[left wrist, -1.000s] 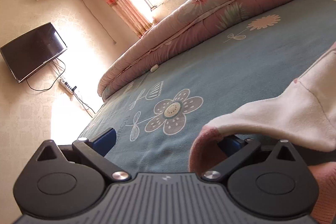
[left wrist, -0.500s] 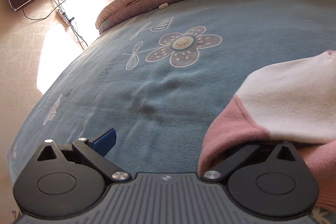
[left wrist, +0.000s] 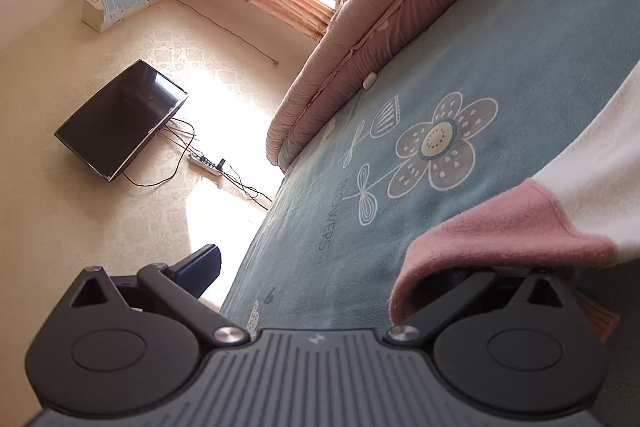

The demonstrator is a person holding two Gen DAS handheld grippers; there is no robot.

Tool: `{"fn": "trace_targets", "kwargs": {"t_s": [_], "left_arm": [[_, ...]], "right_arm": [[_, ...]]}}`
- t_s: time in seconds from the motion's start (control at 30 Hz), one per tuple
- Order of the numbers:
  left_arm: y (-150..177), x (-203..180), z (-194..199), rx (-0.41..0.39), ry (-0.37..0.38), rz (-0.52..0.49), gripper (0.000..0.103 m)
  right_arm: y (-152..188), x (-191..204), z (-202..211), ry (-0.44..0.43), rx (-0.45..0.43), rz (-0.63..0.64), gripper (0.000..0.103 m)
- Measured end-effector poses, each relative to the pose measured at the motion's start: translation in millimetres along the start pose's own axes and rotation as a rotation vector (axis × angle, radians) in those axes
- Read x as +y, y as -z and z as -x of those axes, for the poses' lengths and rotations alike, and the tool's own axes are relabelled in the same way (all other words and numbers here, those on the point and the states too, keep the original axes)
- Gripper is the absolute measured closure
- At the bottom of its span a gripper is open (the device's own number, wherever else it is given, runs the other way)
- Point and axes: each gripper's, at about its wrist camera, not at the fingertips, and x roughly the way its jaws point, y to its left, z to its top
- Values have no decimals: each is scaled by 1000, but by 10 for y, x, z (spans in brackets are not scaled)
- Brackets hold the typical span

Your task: Fold clothes

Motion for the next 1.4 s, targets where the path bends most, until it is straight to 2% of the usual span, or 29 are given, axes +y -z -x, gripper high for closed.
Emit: {"fn": "trace_targets", "kwargs": {"t_s": [0.1,0.27,0.3,0.43,0.53,0.6,0.73,0.9,1.0,1.13,1.2,1.3,1.4], "left_arm": [[-13,196,-37,-15,-15,17,0],[-114,240,102,-136,-109,-51,0],[-114,227,93,-122,-65,-58,1],[38,239,-137,74,270,38,1],[261,322,-269,154,436,142,2],[369,430,-328,194,528,228,1],[507,764,-436,239,713,504,3],[917,1017,-733,336,1021,1096,3],[1194,811,-898,403,1120,1309,3],[1398,514,-1130,435,1139,1467,3],[1452,417,-1268,412,1144,1564,3],[1475,367,-1417,330,1124,1685,2],[1510,471,-1442,209,1044,1777,3]], "right_arm": [[-6,-36,10,14,-2,-4,0],[17,-87,-51,-9,15,-67,0],[23,-62,-57,-13,16,-62,0],[23,42,-61,-20,23,-15,0],[9,75,-41,-18,18,3,0],[0,77,-37,-17,19,1,0],[-10,98,-47,-16,24,-4,0],[-27,197,-67,-19,29,21,0],[-42,270,-90,-15,39,44,0],[-61,370,-122,-8,52,77,0],[-77,416,-130,6,56,95,0],[-100,479,-156,33,65,112,0],[-116,540,-211,45,78,120,0]]}}
